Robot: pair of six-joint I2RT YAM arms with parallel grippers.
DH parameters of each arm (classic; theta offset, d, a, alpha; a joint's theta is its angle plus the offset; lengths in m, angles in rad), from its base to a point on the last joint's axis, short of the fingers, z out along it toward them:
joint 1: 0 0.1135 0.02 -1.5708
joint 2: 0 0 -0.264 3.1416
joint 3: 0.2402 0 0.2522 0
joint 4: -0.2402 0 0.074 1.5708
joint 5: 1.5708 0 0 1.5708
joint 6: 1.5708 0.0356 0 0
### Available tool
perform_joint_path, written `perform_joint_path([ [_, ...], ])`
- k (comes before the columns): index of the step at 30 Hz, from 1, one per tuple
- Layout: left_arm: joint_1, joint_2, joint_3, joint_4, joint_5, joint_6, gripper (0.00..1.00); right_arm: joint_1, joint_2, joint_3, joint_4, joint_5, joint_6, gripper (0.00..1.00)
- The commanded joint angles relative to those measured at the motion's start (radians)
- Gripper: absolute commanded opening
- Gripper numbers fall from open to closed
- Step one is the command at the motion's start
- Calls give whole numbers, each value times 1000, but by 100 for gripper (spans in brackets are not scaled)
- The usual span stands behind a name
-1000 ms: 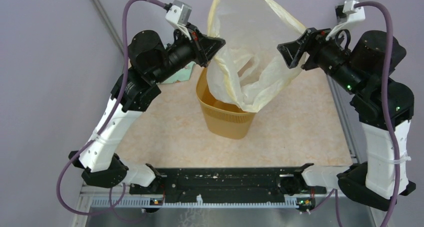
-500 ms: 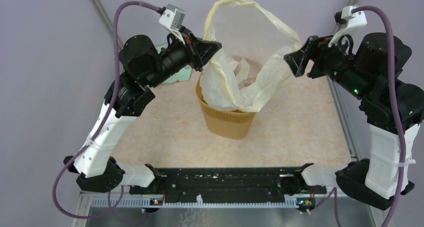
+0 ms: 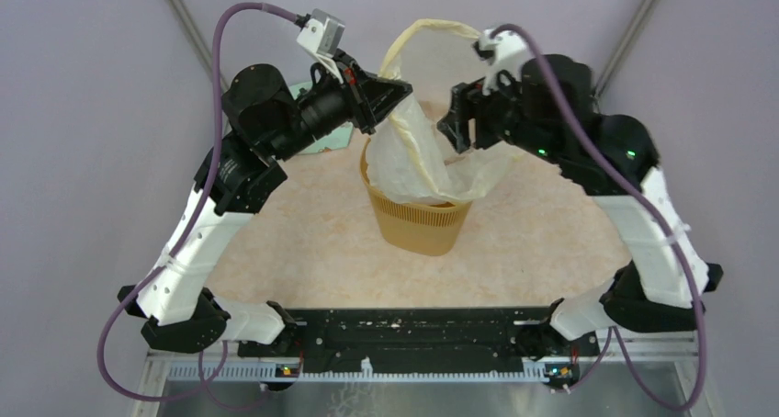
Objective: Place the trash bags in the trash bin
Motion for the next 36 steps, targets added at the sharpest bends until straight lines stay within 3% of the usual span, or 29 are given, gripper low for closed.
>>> perform_joint_path([
  [1,3,-20,2,35,24,-4,0,10,99,-53,61,152,-43,61],
  [5,3,-64,-67,71,4,-11,0,4,182,-80,66,119,-54,61],
  [10,3,-107,-95,100,-49,-11,0,-47,200,-247,90,3,-50,61],
  [19,3,-139,-117,163,-116,-13,0,-95,225,-431,76,37,-86,83],
  [25,4,-124,-155,137,-133,3,0,-99,266,-421,43,59,-69,86],
  [29,13,-125,-218,133,-132,-10,0,-99,266,-328,35,27,-50,86],
  [36,21,-128,-286,178,-89,-47,0,-100,323,-253,115,-47,17,84],
])
